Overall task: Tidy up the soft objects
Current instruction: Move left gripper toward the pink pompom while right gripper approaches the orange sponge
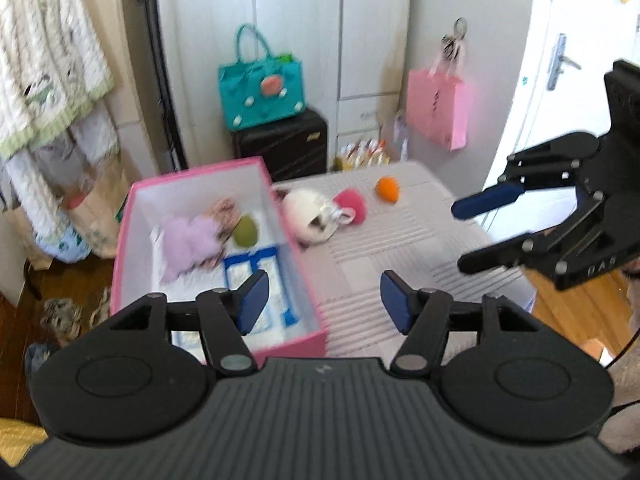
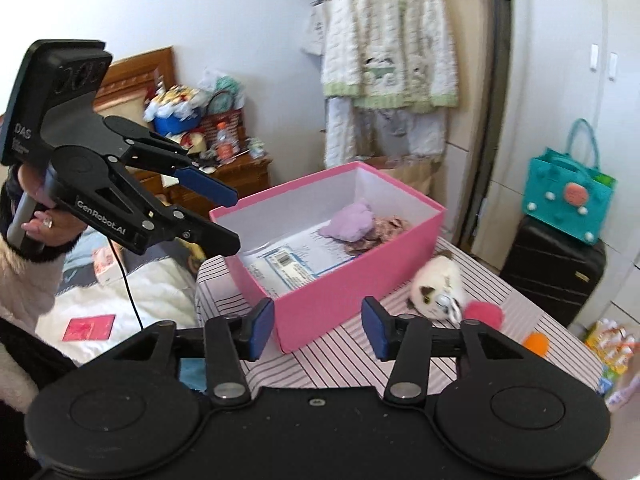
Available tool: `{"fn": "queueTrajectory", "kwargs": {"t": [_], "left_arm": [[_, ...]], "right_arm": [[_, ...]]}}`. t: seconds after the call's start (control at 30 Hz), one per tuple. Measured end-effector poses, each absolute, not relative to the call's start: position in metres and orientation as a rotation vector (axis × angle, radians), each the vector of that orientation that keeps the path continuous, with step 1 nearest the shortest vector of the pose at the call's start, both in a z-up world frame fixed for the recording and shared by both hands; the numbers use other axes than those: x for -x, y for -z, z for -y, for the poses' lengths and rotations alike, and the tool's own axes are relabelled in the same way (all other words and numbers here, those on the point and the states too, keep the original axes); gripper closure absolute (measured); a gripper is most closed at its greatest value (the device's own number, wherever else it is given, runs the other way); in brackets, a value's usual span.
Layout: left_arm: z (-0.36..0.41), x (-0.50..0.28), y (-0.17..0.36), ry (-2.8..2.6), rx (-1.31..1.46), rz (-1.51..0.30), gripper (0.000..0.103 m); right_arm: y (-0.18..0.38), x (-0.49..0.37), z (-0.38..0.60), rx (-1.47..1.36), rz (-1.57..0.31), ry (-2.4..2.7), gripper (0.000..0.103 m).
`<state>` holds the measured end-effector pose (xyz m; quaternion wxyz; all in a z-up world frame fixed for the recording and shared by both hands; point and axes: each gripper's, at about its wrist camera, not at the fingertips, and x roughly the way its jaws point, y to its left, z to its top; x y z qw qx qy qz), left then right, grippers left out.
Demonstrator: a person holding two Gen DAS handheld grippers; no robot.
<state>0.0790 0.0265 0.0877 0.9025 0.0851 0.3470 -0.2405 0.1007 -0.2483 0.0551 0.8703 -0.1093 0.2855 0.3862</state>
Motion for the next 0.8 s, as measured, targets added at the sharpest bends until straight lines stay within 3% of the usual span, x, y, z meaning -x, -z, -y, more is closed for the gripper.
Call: {"fn": "queueTrajectory", "kwargs": {"t": [0.6,0.67,0.8], "left_arm": [[0.066,-0.094,-0.063,0.605,-0.091,-0.552,0.039],[0.078,-0.099,-0.058,0.602,-0.106,-0.543,0.033],[0.100,-0.113,-0.045,0.577,-0.139,-0.533,0.032]], "right_arm": [[-0.013,-0.131,0.325,0.251,-0.510,-0.501,0.030],[-0.007,-0.142,0.334,0.225,-0.512,-0.488,0.029],[0.005,-0.165,0.351,0.158,-0.518,-0.465,0.029]]}}
